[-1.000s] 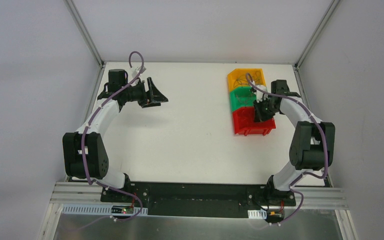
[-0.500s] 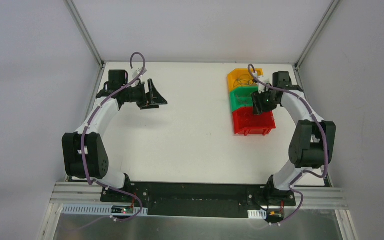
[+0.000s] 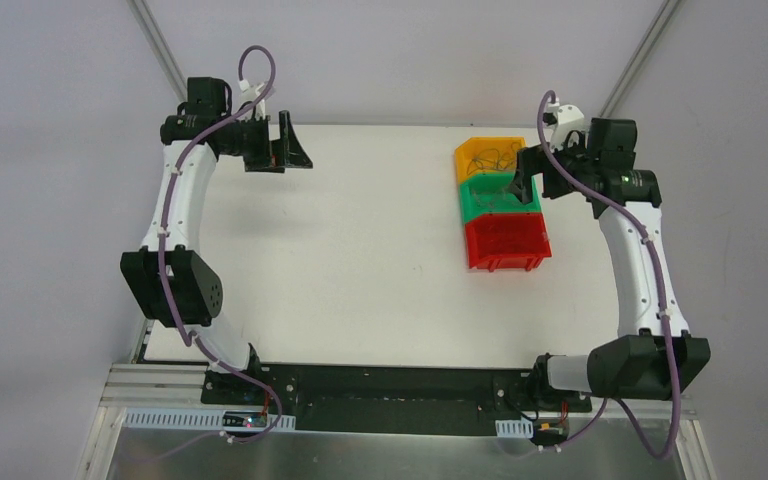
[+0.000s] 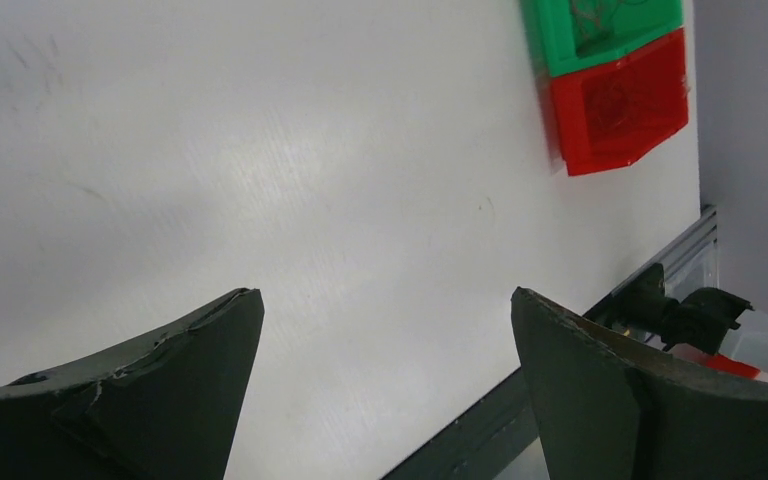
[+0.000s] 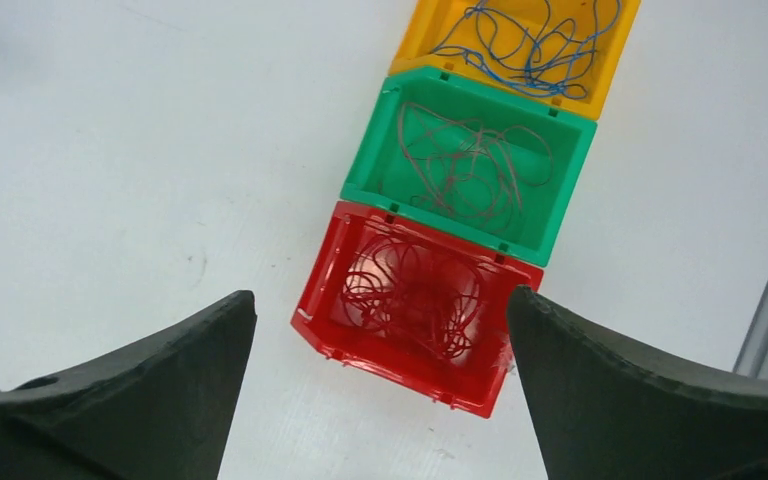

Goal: Untangle the cables

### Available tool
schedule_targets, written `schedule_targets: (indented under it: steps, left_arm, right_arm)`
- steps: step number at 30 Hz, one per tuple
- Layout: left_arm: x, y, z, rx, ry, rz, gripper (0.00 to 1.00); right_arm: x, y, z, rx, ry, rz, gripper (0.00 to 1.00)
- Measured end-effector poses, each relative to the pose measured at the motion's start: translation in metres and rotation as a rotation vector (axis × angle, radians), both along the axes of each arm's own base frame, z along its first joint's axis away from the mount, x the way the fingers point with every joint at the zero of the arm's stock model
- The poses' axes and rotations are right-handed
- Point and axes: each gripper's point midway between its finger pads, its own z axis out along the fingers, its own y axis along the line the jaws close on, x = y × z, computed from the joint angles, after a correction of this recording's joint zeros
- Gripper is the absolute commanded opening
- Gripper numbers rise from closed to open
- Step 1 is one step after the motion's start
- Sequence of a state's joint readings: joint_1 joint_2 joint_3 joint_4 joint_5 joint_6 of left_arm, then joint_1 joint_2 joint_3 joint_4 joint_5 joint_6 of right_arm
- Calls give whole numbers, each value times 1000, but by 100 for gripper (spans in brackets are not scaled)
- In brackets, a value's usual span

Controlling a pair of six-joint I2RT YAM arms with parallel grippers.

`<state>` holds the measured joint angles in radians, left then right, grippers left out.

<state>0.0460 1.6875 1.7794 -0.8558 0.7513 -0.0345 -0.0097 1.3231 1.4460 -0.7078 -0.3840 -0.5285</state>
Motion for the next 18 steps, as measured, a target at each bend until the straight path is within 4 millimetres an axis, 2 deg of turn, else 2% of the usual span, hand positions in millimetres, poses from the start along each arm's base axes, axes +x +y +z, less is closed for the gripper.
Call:
schedule_targets:
  steps: [2, 4, 6, 9, 11, 14, 18]
  left_arm:
    - [-2, 5, -9, 29, 44, 20, 99]
    - [-13, 9, -30, 53, 126, 41, 99]
    - [-25, 12, -54, 68, 207, 55, 99]
    - [-54, 16, -98, 97, 364, 70, 99]
    - [-70, 17, -119, 106, 444, 72, 99]
    - [-85, 19, -134, 121, 497, 79, 99]
    - [-84, 20, -127, 126, 463, 90, 99]
  right_arm:
    - [-8, 4, 4, 42, -8, -20, 99]
    - [-18, 6, -8, 76, 18, -42, 99]
    - [-31, 8, -32, 106, 80, -70, 99]
    - [-51, 9, -80, 153, 202, -131, 99]
    - [-62, 5, -99, 174, 255, -174, 99]
    - [-71, -2, -110, 206, 284, -241, 99]
    - [-69, -7, -97, 246, 230, -289, 99]
